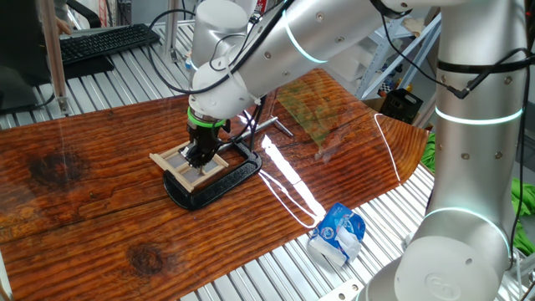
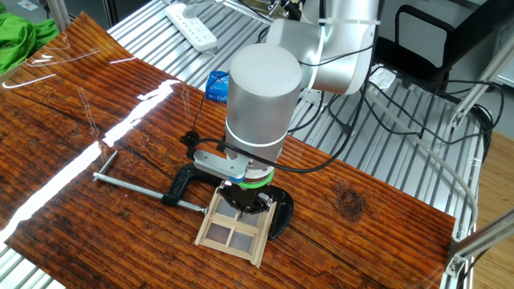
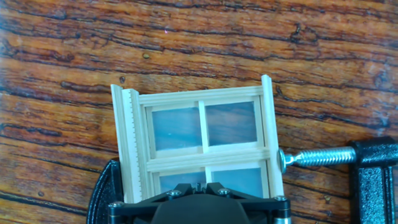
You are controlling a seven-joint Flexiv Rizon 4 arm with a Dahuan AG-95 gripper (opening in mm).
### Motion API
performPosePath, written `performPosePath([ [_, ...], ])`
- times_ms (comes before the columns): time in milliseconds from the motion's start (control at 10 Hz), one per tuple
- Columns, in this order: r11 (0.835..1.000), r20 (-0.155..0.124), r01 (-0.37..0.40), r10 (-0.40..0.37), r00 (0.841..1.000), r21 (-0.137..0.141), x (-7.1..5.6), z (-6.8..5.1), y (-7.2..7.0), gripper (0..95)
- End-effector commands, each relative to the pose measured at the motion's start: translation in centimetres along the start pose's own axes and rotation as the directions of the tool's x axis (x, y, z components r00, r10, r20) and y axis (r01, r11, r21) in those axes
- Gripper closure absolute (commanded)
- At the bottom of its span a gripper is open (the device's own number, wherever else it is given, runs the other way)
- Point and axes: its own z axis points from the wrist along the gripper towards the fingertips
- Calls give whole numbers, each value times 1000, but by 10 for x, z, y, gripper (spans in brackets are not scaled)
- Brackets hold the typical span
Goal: Close a sliding window
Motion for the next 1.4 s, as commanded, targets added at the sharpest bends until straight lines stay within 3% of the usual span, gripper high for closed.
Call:
performPosePath([
  [100,1000,3,4,-4,1000,-1,-1,1,-2,950],
  [900,998,-19,-59,59,998,-23,2,-4,2,950],
  [1400,995,-37,-100,99,994,-17,-1,-33,0,950],
])
